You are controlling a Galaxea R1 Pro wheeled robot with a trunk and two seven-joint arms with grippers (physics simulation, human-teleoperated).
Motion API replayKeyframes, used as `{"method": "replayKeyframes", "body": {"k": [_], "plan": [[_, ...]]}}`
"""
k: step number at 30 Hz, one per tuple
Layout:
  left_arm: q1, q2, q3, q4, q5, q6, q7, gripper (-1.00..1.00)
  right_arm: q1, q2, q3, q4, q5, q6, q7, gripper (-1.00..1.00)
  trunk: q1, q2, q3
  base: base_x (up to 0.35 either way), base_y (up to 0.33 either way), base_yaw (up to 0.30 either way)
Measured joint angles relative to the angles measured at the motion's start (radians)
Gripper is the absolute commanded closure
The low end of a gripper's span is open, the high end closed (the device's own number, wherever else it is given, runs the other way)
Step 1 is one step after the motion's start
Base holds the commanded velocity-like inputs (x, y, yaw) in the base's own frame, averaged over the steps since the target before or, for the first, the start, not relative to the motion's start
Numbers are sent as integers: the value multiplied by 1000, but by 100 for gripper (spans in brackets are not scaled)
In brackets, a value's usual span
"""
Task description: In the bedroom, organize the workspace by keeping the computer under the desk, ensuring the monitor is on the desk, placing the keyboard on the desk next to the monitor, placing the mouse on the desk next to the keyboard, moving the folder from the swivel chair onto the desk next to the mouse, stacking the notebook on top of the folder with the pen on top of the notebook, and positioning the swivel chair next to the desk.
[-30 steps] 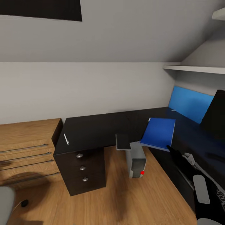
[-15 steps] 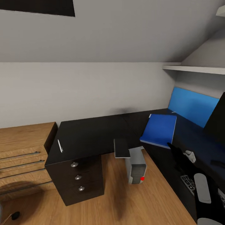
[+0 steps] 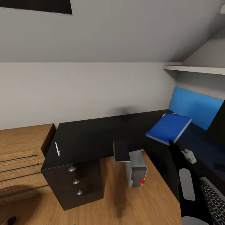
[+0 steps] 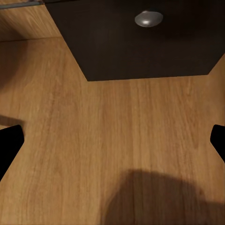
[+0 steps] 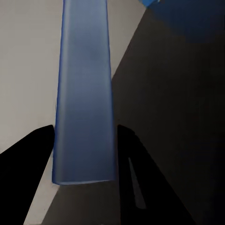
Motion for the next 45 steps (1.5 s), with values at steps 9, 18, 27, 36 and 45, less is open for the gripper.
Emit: {"method": "replayKeyframes", "body": {"k": [9,18,27,36,45], "plan": [[0,-1,0,0,0,0,0,-100,0,9,88,66,-7,-162,-145,100,0,0,0,0,0,0],[0,-11,-1,0,0,0,0,-100,-174,9,100,300,-158,-174,-149,100,0,0,0,0,0,0],[0,-20,0,0,0,-1,0,-100,-435,5,92,668,-174,-396,-152,100,0,0,0,0,0,0],[0,-21,0,0,0,-2,0,-100,-446,22,89,767,-243,-431,-145,100,0,0,0,0,0,0],[0,-46,0,-1,2,-9,1,-100,-443,26,105,811,-251,-437,-137,100,0,0,0,0,0,0]]}}
